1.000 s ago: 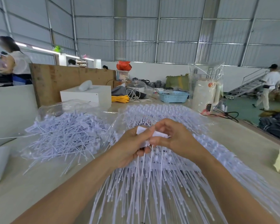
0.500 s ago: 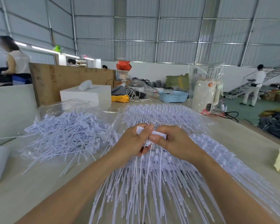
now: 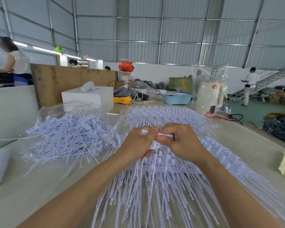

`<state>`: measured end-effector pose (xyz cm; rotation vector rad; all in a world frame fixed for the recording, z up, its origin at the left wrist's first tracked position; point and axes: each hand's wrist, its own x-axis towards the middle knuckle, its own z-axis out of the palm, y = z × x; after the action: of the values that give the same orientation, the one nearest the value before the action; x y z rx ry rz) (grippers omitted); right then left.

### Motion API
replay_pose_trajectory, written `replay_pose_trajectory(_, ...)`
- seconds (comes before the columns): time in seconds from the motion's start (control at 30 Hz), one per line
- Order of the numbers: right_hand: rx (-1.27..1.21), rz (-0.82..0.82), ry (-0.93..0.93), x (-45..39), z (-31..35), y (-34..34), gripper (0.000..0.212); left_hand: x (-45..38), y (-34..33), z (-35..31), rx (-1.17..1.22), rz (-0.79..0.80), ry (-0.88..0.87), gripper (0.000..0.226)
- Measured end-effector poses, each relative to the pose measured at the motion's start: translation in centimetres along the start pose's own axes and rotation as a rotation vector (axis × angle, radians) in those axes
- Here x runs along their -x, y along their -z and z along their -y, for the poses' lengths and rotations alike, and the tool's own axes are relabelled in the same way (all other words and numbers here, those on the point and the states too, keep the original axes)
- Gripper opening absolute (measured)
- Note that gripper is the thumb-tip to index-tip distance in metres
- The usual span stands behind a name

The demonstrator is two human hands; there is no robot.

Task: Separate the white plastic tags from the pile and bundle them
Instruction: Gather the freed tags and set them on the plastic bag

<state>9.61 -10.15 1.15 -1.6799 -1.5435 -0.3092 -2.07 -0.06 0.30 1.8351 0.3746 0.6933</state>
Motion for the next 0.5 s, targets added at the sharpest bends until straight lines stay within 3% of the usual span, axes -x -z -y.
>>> replay_pose_trajectory(0.1,0.067,-0.048,0.070,0.0,-0.1,0.5,0.012,0.1,-0.2,-0.6,0.061,0.039,0.017,0.033)
replay_pose_trajectory(0.23,0.088,-0.068,0.145,-0.3,0.2,0.7,0.016,0.2,0.0,-1.5,0.132,0.114,0.069,0.031)
replay_pose_trajectory(0.3,0.205,-0.113,0.099,-0.1,-1.2,2.1,0.025,0.4,0.6,-1.6,0.220,0.170,0.104,0.034)
replay_pose_trajectory(0.33,0.219,-0.184,-0.008,0.2,-2.3,3.6,0.027,0.6,1.0,-1.6,0.289,0.198,0.123,0.038)
replay_pose_trajectory(0.37,0.116,-0.310,-0.140,0.8,-3.2,5.4,0.027,0.8,1.3,-1.5,0.356,0.210,0.135,0.041)
replay_pose_trajectory(0.43,-0.326,-0.682,-0.305,1.7,-4.1,9.2,0.034,0.3,1.8,-1.2,0.474,0.157,0.158,0.040)
replay_pose_trajectory(0.5,-0.700,-0.858,-0.265,2.1,-4.1,12.1,0.038,-0.3,1.5,-0.9,0.552,0.076,0.212,0.033)
